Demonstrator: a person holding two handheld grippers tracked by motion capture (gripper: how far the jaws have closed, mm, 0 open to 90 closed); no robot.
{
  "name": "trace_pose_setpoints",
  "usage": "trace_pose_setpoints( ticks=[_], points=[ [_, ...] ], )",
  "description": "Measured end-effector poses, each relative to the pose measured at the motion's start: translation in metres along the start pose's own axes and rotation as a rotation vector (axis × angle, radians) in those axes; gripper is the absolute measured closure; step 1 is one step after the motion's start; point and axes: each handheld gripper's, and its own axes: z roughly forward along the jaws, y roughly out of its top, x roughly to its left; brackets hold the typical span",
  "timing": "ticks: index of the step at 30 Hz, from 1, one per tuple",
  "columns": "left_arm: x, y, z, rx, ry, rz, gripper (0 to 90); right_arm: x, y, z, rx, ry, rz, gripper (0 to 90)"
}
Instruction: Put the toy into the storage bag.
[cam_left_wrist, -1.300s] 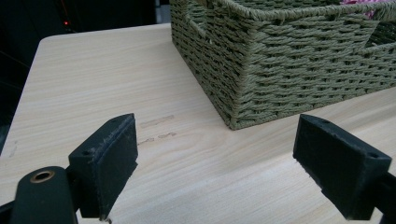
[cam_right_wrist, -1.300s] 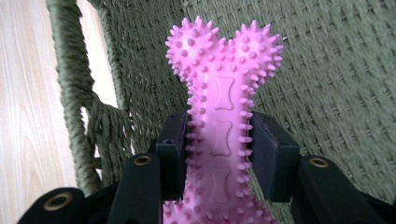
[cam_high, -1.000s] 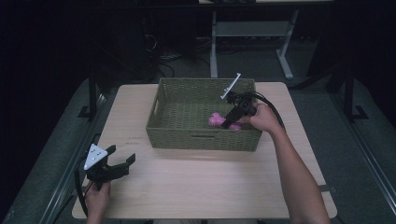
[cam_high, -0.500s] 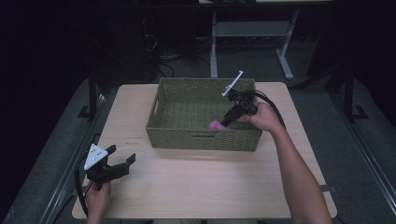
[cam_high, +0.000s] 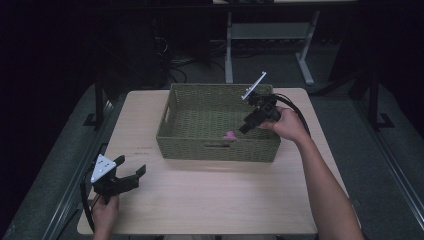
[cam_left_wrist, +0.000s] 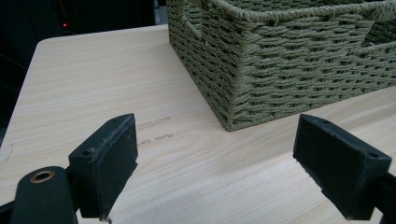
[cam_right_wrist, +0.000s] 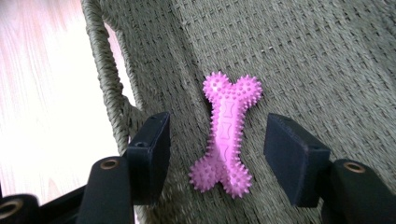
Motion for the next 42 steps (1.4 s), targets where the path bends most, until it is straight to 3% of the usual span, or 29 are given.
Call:
trace_pose_setpoints(
  ticks=[14, 42],
  points=[
    [0.0, 0.0, 0.0, 0.0, 0.001, -0.002, 13.3, 0.014, -0.005, -0.024, -0.031, -0.047, -0.004, 33.3],
    [-0.003, 0.001, 0.001, 0.003, 0.0, 0.005, 13.3, 0.042, -0.025, -0.049, -0.087, -0.057, -0.017, 30.2]
  ],
)
